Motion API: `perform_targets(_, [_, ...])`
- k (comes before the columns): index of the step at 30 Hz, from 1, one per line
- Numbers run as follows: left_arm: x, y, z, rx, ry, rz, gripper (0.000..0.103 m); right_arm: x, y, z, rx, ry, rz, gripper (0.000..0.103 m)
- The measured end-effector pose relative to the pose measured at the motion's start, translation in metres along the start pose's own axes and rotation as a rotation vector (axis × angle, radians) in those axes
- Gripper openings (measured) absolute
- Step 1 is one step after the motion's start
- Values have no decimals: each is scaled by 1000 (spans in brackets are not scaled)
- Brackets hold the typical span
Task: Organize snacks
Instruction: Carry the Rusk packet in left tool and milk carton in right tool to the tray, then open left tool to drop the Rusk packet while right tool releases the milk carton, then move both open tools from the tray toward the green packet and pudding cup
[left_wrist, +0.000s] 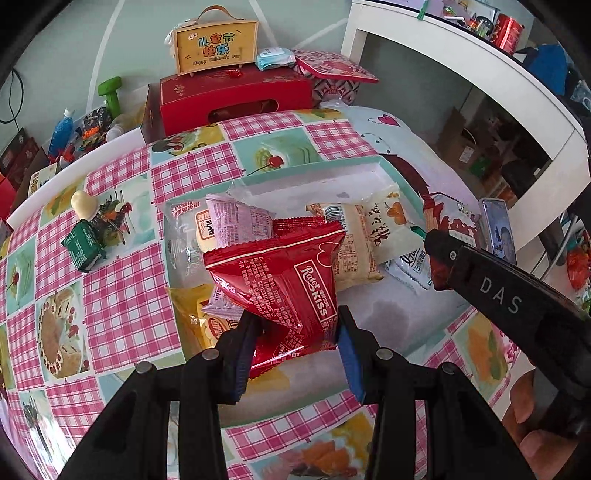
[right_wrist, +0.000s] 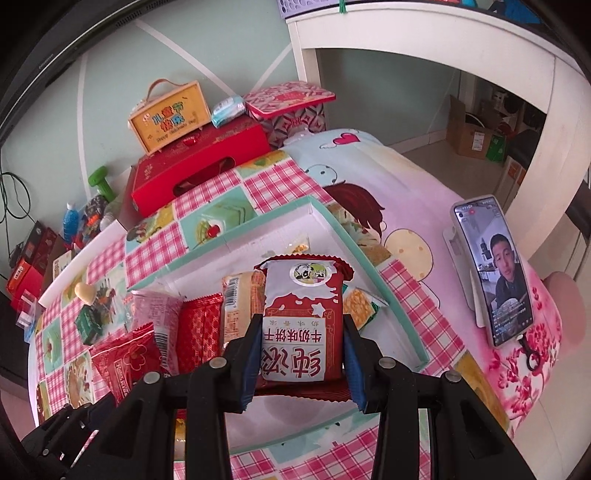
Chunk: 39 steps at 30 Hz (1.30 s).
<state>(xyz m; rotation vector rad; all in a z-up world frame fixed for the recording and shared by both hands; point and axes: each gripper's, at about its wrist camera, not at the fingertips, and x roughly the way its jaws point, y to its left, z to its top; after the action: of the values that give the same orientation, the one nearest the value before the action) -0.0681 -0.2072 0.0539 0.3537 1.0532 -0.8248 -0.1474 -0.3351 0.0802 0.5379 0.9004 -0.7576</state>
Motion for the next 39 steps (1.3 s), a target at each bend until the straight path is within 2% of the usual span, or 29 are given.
perform_targets(6, [8,-9,-2,30,16,27,44,15,3,-4,-10,54,21,42])
perform_targets(17, [22,-13,-5,33,56,48,45,25,0,-6,1,82,6,43])
perform_targets(19, [25,-12,-5,27,67,55,51,26,-2,-6,11,86,0,43])
perform_targets(20, [26,-11,-5,23,72,61,59,27,-3,-6,18,91,-4,44])
perform_targets(22, [26,-9,-5,16,76,62,65,30,-6,-6,35,102,-13,51])
perform_targets(24, [25,-8,-5,9,75,63,66,30,-10,-5,52,99,-22,67])
perform_targets(29, [27,-2,-4,-13,91,77,71,32,-16,-4,69,100,-47,76])
perform_targets(32, [22,0,-2,-14,85,80,78,35,-15,-4,58,109,-55,82])
perform_targets(39, [10,1,2,-4,57,77,79,33,-14,-3,46,94,-55,100])
